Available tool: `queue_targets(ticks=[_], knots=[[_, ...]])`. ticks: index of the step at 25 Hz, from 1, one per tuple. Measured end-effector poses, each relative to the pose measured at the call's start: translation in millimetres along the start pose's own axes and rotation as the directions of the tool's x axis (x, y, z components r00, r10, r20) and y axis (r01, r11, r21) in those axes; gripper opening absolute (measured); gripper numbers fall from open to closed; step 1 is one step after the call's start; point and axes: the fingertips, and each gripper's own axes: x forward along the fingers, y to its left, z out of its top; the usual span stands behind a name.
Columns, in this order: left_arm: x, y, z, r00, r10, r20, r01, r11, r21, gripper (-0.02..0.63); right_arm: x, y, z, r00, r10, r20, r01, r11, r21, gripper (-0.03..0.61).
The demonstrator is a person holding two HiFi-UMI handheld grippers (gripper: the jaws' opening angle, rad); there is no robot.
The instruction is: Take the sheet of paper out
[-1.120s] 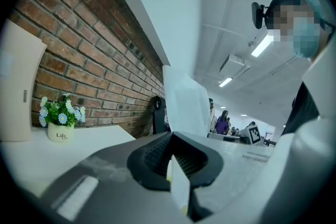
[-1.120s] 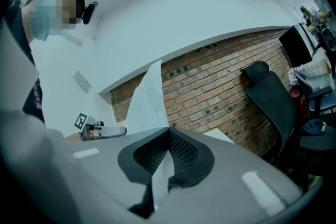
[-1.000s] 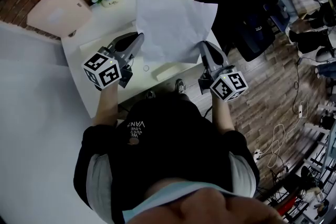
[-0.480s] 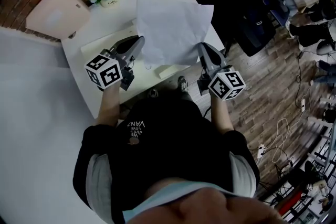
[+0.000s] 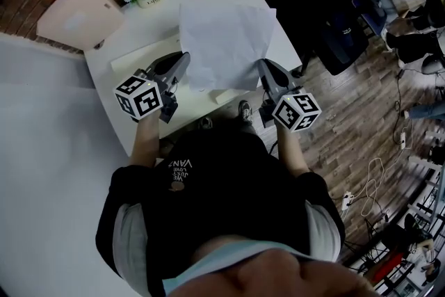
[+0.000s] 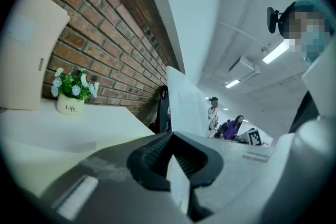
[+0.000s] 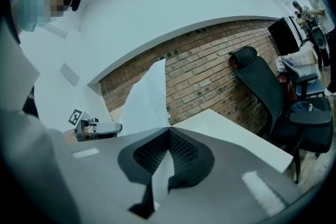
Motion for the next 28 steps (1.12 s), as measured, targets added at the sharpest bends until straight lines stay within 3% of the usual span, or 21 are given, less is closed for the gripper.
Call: queue_targets(ticks=[13, 28], knots=[[-6.6, 22.3, -17.2, 0.999, 0.034, -0.022, -0.035, 0.998, -0.053, 0.002, 16.0, 0.9, -25.0, 0.998, -0.018, -0.068, 0.019, 1.000, 0.014, 0.000], [-8.3, 24.5, -21.9, 0.999, 0.046, -0.016, -0.047, 0.996, -0.073, 0.002, 18.2, 0.3, -26.6, 0.996, -0.024, -0.087, 0.023, 1.000, -0.013, 0.000]])
